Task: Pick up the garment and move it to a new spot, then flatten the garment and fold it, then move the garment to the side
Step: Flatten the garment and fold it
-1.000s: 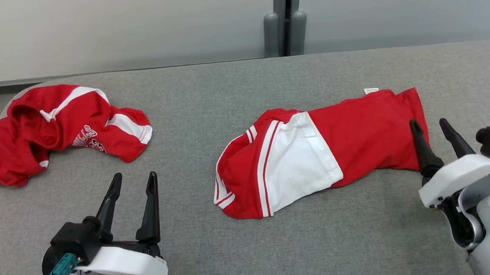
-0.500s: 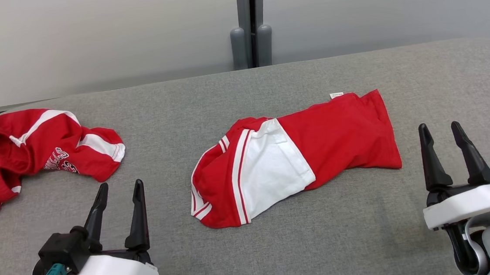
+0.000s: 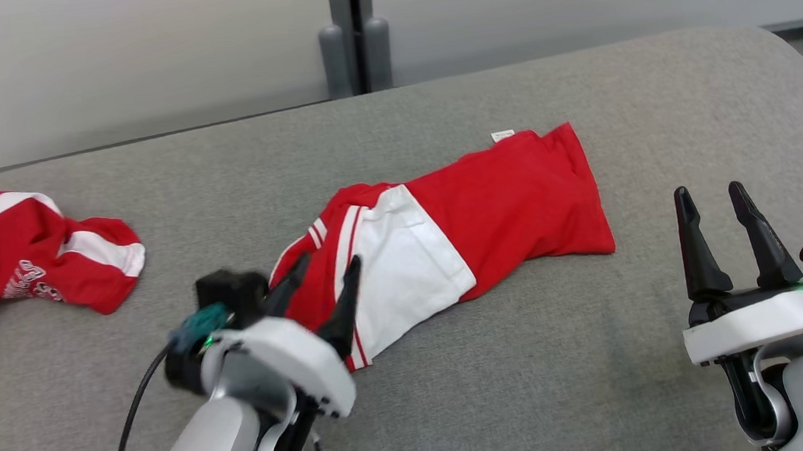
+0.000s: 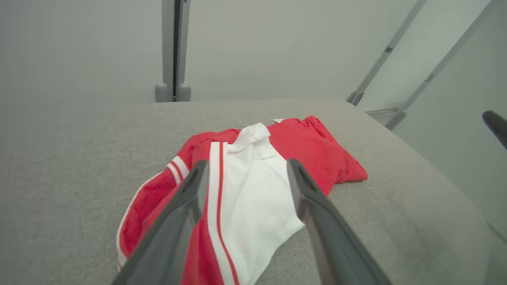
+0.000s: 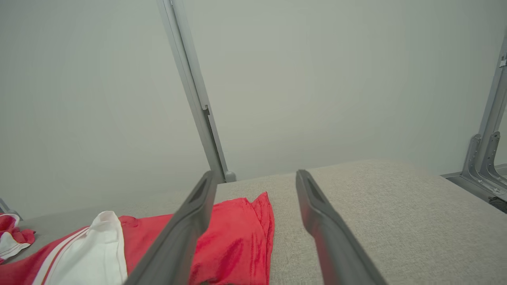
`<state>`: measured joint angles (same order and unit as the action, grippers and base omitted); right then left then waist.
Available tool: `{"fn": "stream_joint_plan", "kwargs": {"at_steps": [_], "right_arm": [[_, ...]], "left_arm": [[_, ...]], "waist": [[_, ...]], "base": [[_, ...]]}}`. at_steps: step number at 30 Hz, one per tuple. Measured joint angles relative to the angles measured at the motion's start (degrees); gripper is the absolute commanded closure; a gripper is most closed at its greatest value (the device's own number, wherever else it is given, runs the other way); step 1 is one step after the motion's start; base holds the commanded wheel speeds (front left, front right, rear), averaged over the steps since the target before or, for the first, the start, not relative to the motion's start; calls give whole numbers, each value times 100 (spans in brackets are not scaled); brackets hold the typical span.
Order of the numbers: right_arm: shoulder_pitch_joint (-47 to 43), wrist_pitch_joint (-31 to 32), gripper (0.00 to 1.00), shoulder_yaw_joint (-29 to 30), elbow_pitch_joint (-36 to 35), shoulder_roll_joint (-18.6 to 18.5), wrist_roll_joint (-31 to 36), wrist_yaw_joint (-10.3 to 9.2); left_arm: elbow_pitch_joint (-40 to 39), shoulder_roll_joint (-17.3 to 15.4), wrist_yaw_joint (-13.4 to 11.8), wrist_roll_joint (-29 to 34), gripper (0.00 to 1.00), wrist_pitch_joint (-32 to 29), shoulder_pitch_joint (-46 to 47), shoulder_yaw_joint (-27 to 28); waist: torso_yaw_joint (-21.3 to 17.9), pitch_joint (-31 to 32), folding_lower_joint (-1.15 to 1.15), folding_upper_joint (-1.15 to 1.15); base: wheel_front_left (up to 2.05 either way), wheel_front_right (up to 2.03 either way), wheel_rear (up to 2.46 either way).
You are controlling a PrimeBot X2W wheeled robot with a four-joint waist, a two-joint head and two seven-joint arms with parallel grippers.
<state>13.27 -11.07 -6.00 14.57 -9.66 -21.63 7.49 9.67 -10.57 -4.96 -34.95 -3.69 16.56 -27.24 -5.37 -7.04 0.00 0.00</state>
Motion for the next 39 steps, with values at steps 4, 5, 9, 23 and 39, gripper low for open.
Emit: {"fn": "stream_joint_plan", "kwargs": {"at_steps": [4,5,9,23,39], "right_arm": [[111,4,0,-35,30,38,-1,0],[137,-3,0,-48,45,55,-2,0],[225,-55,0,-123,84,142,-3,0],[339,-232,0,-162,385,151,-60,0],[436,-241,0,-288,511,157,-97,0]], "left_arm": [[374,232,77,-19,0,-447,632,-211],[511,260,87,-11,0,-528,780,-242],[1146,303,26,180,0,-638,1349,-315],[2506,412,-25,502,0,-377,2110,-465],[3166,486,170,505,100,-136,2398,-613]], "waist": [[-218,-173,0,0],[-279,-220,0,0],[-554,-399,0,0],[-888,-585,0,0],[-816,-637,0,0]], "base": [[0,0,0],[0,0,0],[0,0,0],[0,0,0],[0,0,0]]}}
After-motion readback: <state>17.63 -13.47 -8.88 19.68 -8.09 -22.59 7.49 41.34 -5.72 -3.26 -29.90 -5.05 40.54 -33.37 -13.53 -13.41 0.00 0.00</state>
